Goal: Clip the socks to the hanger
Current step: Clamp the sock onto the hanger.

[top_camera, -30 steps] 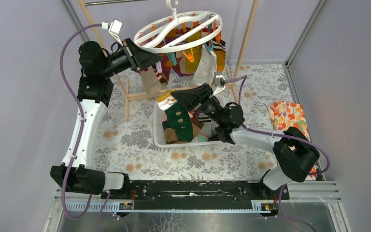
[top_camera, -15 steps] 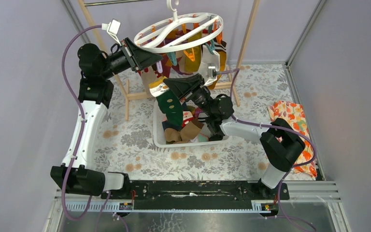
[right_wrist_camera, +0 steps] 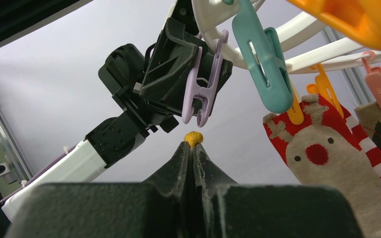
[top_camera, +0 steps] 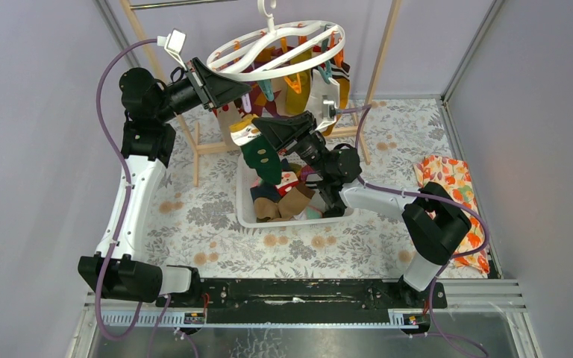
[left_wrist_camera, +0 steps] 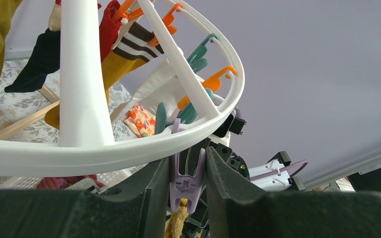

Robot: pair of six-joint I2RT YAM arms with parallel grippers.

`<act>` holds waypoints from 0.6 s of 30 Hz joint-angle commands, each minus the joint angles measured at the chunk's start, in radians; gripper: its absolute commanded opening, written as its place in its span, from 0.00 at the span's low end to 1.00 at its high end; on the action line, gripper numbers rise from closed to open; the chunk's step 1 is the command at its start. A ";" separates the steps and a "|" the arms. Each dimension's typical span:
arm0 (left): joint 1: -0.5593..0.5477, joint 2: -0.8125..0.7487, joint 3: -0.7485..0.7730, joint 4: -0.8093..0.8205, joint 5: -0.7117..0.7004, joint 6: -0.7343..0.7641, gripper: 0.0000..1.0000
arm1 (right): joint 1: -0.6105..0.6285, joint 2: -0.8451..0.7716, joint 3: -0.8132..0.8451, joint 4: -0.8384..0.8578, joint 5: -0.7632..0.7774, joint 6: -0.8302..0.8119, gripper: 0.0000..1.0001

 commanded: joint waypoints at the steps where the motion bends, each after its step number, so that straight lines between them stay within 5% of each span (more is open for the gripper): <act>1: -0.003 -0.025 -0.010 0.036 0.089 -0.023 0.00 | -0.006 -0.007 0.048 0.073 0.043 -0.029 0.00; 18: -0.002 -0.019 -0.007 0.045 0.094 -0.031 0.00 | -0.037 0.008 0.076 0.102 0.060 -0.014 0.00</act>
